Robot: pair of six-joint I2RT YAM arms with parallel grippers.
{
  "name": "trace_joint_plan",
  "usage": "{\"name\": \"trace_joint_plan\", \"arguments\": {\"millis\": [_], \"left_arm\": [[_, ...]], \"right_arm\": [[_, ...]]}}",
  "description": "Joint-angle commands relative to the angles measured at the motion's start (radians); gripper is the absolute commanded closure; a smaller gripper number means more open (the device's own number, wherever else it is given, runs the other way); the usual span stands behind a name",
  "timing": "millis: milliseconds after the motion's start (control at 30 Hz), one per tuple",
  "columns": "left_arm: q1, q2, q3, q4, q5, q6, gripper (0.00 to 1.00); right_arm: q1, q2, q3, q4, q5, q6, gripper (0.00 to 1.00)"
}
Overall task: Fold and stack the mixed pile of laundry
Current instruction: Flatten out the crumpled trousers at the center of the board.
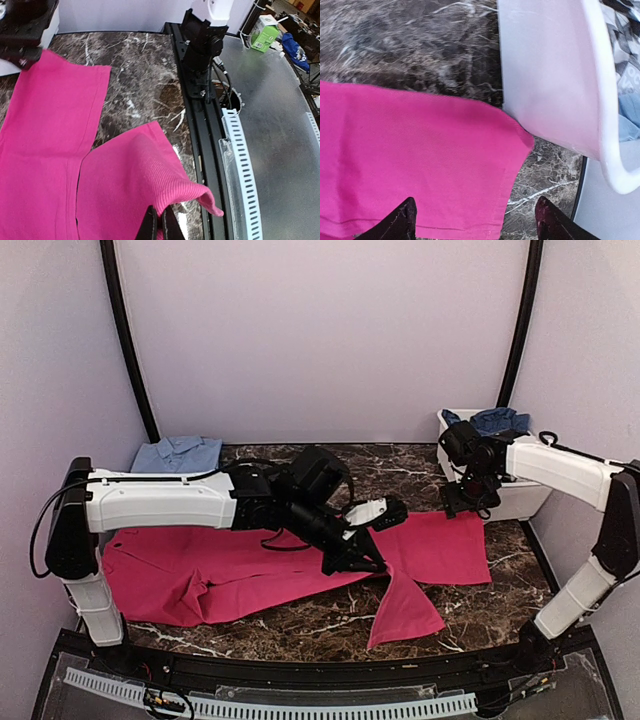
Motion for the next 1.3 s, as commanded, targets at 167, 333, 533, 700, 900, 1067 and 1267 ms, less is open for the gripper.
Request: {"name": "trace_joint_plan", "arguments": {"millis": [167, 333, 533, 700, 900, 1067, 1267], "left_arm": [[0.034, 0.098, 0.145, 0.051, 0.142, -0.111, 1.0], [0.171, 0.227, 0.234, 0.091, 0.252, -0.253, 1.0], [0.271, 0.384, 0.34, 0.084, 0.053, -0.322, 0.96], [0.37, 0.486, 0.48, 0.03, -0.153, -0.433, 0.94], [0.437, 0.527, 0.597, -0.114, -0.166, -0.482, 0.6], [0.469, 0.361, 0.385, -0.077, -0.205, -0.536, 0.47], [0.472, 0.106, 0.119, -0.086, -0.285, -0.573, 0.43]], "right_arm": [[0.004, -0.394, 0.046, 0.021, -0.46, -0.048, 0.12], [0.012, -0.468, -0.054, -0.007, -0.652, -0.009, 0.08], [0.17, -0.533, -0.23, 0.036, -0.652, 0.092, 0.12], [0.276, -0.42, -0.19, -0.012, -0.581, 0.11, 0.13], [0.376, -0.19, -0.122, 0.047, -0.372, 0.042, 0.13], [0.386, 0.021, -0.057, 0.153, -0.302, -0.074, 0.2], [0.453, 0.202, 0.082, 0.161, -0.242, -0.156, 0.2]]}}
